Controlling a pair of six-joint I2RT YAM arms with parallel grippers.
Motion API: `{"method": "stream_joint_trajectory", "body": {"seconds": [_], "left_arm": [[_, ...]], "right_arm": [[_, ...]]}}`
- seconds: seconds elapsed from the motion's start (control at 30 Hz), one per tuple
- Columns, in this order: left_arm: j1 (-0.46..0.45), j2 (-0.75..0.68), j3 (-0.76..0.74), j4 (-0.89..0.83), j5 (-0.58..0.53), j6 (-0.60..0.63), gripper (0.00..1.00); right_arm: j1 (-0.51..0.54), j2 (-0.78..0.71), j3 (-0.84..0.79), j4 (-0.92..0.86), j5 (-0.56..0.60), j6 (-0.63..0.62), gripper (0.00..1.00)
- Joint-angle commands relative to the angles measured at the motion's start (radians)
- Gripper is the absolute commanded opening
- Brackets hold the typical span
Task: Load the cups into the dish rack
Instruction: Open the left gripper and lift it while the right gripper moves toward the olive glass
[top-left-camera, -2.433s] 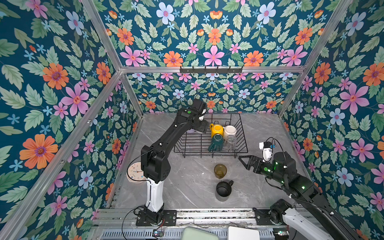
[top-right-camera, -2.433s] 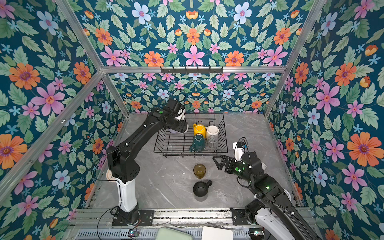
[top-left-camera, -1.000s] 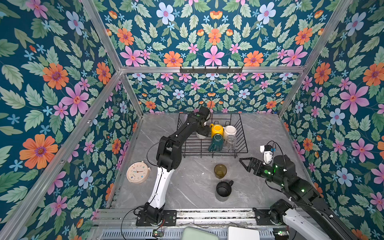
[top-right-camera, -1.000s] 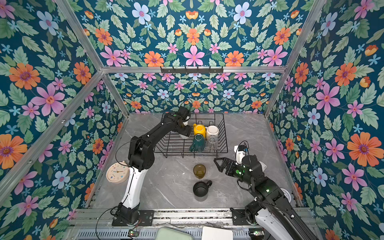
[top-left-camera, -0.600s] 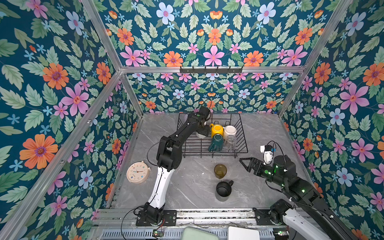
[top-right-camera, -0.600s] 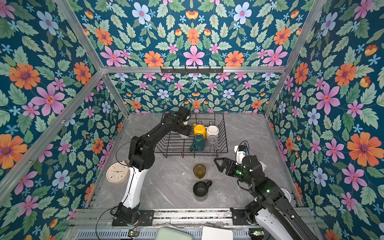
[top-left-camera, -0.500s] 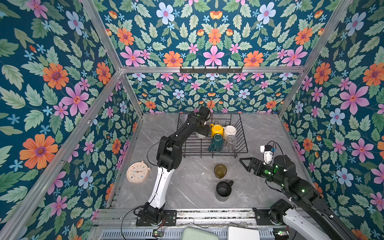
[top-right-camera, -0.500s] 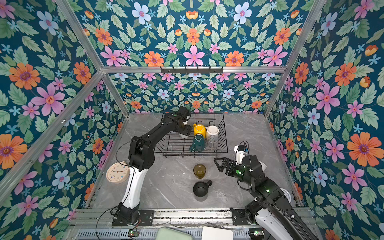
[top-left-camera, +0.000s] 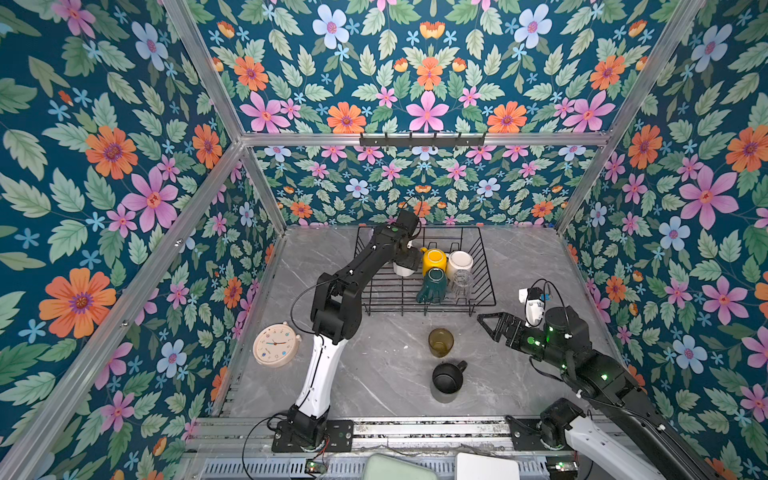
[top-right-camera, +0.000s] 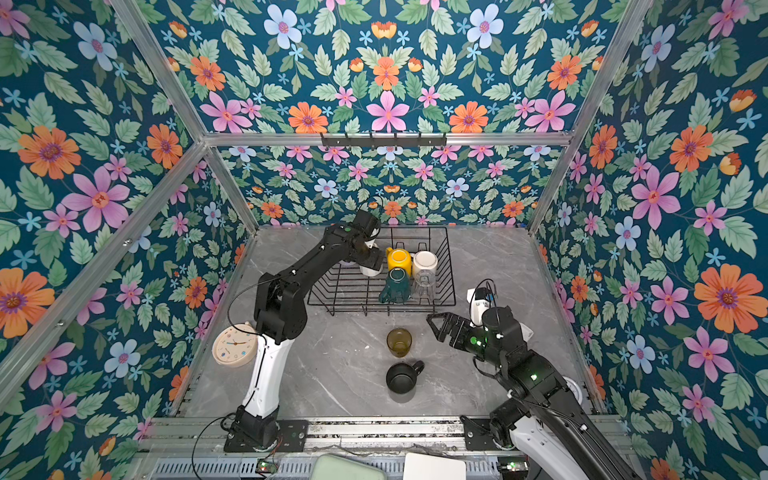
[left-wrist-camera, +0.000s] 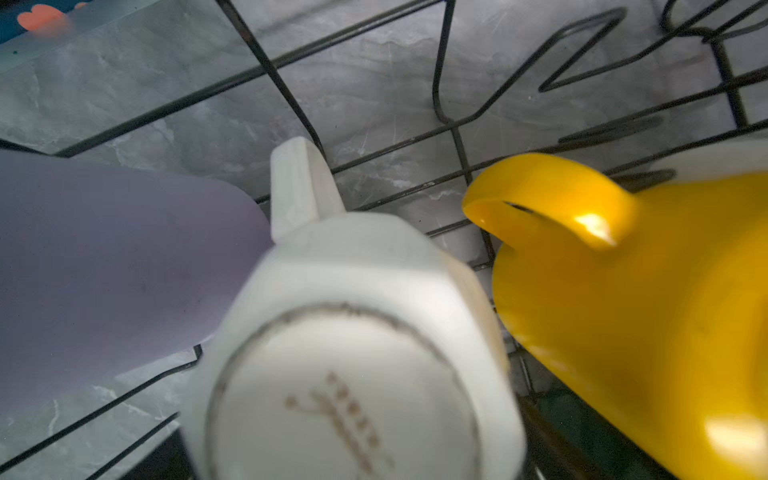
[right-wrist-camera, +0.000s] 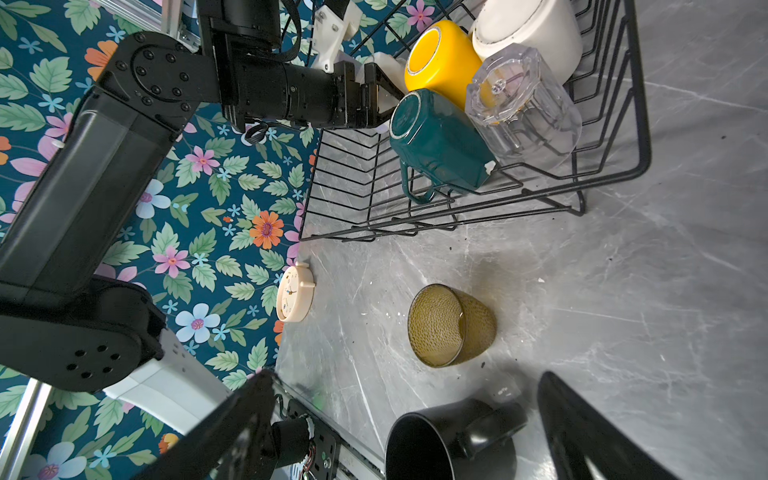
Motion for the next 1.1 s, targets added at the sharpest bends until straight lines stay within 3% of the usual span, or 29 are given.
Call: {"method": "stream_joint_trajectory", "body": {"seconds": [0.0,0.27,0.43,0.73,0.93,1.07], "left_arm": [[0.002,-0.014,-0.001,0.007,0.002,0.001,0.93],[0.002,-0.108,-0.082,0.082,0.013,-0.01,0.93],[0.003,-0.234,-0.212,0.181,-0.016,-0.034,0.93],[0.006,-0.549,-0.512,0.443,-0.083,-0.049,0.95],[0.012,-0.781,-0.743,0.659,-0.123,-0.081,0.98],[0.02,-0.914,-0.874,0.741,-0.131,-0.1,0.99]], "right_arm": [[0.001,0.022,0.022,-0.034,0.01,-0.027,0.96],[0.006,0.181,0.119,-0.205,0.042,-0.085,0.81],[0.107,0.28,0.174,-0.258,0.18,-0.104,0.76],[0.249,0.507,0.261,-0.272,0.299,-0.122,0.68],[0.274,0.637,0.298,-0.236,0.304,-0.138,0.64],[0.293,0.716,0.317,-0.223,0.311,-0.146,0.56]]}}
